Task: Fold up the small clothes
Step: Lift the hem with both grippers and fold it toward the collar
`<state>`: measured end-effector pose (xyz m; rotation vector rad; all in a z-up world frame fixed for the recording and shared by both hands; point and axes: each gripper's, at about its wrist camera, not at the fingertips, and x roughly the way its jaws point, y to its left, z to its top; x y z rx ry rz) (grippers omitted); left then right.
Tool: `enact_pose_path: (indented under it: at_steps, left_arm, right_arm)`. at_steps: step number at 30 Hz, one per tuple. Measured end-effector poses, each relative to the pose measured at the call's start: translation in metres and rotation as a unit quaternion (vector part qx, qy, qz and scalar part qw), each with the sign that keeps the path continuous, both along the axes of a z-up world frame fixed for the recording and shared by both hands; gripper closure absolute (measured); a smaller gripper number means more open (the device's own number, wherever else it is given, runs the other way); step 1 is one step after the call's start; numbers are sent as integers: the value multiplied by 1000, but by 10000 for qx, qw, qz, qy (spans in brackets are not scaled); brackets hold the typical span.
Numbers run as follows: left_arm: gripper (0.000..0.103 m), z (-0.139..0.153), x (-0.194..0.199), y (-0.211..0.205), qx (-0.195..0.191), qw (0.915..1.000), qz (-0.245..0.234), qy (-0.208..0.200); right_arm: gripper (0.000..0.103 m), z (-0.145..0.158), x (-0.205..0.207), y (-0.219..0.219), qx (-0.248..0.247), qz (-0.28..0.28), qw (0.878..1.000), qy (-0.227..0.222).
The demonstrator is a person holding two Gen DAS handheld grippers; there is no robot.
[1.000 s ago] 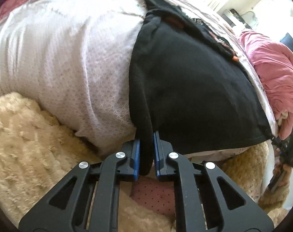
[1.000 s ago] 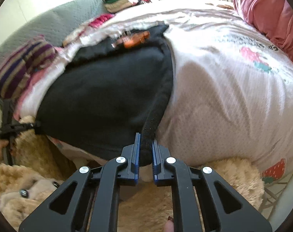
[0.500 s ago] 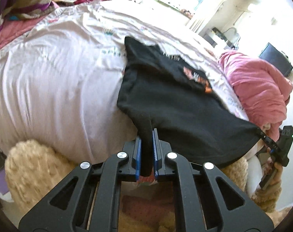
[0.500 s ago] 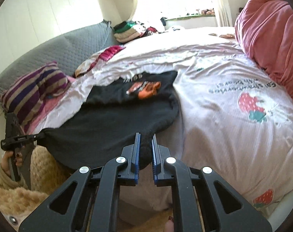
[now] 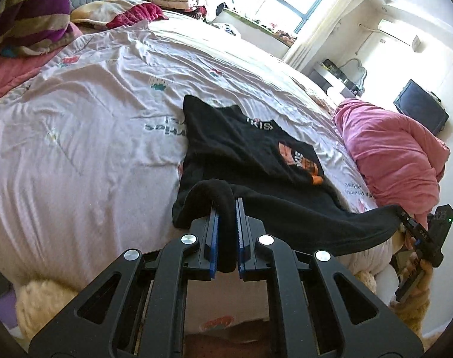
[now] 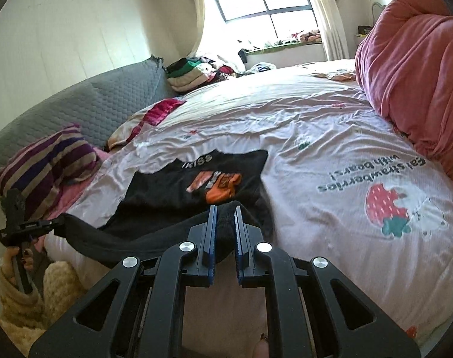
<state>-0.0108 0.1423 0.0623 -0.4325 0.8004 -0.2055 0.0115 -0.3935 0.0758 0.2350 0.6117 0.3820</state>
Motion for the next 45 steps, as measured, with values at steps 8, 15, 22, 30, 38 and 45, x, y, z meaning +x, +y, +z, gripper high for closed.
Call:
enact_pose_path:
  at_steps: [8, 15, 22, 30, 38, 45]
  left_arm:
    - [99, 8, 39, 8, -14, 9999, 121, -79]
    - [99, 15, 77, 11, -6, 9997, 218, -127]
    - [99, 11, 121, 16, -25, 9993, 378, -19]
    - [99, 1, 169, 14, 187, 9988, 458, 67]
    - [99, -40, 207, 19, 237, 9974, 541, 414]
    - [99, -54, 219, 18, 302, 9966, 545, 539]
  right_arm:
    - [94, 9, 52, 6, 137, -214, 9996, -118]
    - [94, 16, 97, 15, 102, -338, 9992, -160]
    - [94, 15, 136, 25, -25, -414, 9990, -144]
    - [94, -12, 185, 33, -254, -518, 9983, -6]
    - [94, -52, 231, 42, -493, -543, 9963, 442]
    - [94, -66, 245, 50, -694, -581, 9941, 596]
